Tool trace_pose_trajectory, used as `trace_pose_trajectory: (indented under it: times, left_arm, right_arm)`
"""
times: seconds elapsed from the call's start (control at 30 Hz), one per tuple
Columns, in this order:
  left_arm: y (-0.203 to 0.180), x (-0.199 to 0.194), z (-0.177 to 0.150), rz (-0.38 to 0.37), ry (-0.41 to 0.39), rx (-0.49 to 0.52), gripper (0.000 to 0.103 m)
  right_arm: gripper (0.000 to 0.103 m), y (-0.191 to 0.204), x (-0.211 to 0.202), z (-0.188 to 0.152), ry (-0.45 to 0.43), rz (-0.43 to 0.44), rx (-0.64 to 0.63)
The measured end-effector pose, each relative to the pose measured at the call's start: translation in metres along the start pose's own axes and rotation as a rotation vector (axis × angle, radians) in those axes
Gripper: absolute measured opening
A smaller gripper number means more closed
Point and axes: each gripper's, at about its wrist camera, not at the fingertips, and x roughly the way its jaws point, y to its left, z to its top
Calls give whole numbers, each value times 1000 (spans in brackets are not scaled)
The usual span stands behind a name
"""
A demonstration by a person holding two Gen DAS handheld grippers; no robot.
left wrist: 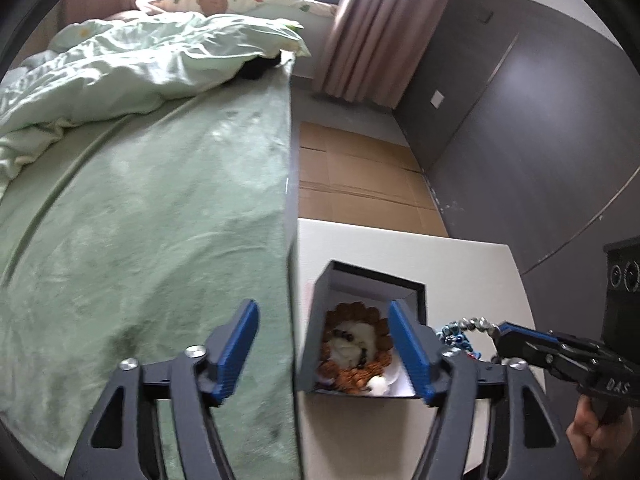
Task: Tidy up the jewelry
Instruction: 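Lower the grey bead bracelet into the box and open the right gripper, then grasp the red cord and chain jewelry from the pile with the left gripper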
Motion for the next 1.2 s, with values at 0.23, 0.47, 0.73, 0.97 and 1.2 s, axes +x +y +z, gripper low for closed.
trace_pose_trajectory:
  times: [0.23, 0.47, 0.73, 0.97, 1.2]
  left_arm:
    - [18, -13, -5, 12, -24, -40, 78]
    - [14, -12, -9, -1, -19, -25, 79]
    - [-14, -7, -14, -48, -9, 17, 79]
    - [-47, 0, -19, -93, 11, 73, 79]
    - [-84, 7, -32, -149, 42, 155, 79]
  right_arm:
    - [13, 10, 30, 14, 26, 9, -18]
    - [56, 5, 26, 10, 20, 36, 8]
    - [56, -26, -17, -9, -30, -17, 57]
    - [56, -48, -49, -24, -50, -81, 89]
    - [56, -69, -66, -38, -46, -137, 125]
